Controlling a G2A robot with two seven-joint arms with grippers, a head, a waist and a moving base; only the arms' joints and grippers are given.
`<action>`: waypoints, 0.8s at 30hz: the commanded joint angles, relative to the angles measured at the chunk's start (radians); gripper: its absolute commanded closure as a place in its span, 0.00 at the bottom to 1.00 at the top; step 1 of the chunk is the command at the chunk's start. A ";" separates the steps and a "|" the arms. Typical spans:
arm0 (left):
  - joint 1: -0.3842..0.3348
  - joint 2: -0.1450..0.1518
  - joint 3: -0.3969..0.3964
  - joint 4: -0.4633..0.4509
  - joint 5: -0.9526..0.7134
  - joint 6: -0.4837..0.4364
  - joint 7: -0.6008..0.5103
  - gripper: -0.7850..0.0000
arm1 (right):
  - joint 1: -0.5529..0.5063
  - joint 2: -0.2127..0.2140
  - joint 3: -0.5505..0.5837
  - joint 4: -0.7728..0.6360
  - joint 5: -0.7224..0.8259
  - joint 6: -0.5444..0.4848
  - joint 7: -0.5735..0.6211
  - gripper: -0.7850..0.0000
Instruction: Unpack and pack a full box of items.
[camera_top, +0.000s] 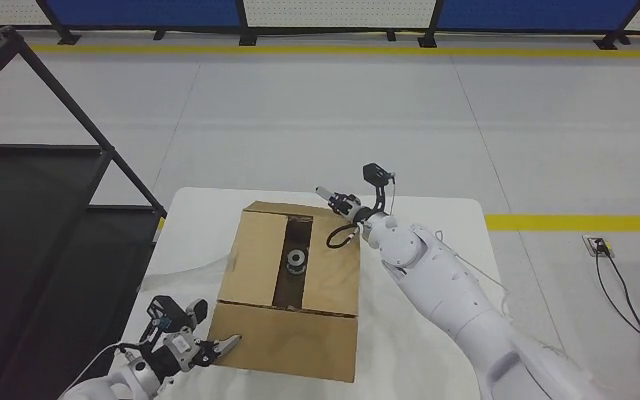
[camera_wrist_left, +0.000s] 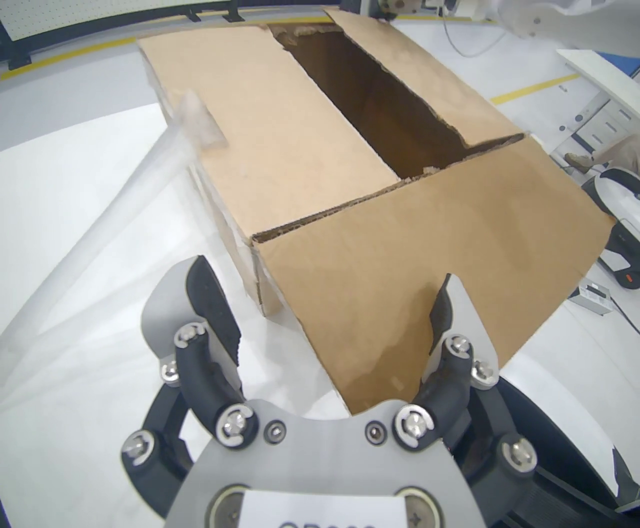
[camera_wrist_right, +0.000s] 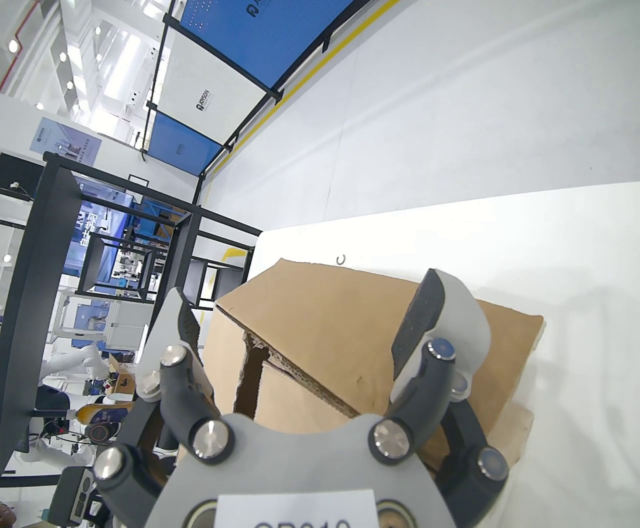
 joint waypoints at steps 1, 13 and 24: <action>-0.003 -0.001 -0.007 0.005 -0.021 0.040 0.005 0.00 | 0.005 -0.007 0.004 0.020 -0.002 -0.013 0.003 0.00; -0.039 -0.016 -0.021 0.039 -0.193 0.349 0.018 0.00 | -0.009 -0.019 0.077 0.050 0.029 -0.241 -0.049 0.00; -0.130 -0.037 0.121 0.090 0.018 0.629 0.063 0.00 | -0.084 0.034 0.183 -0.065 0.088 -0.494 0.123 0.00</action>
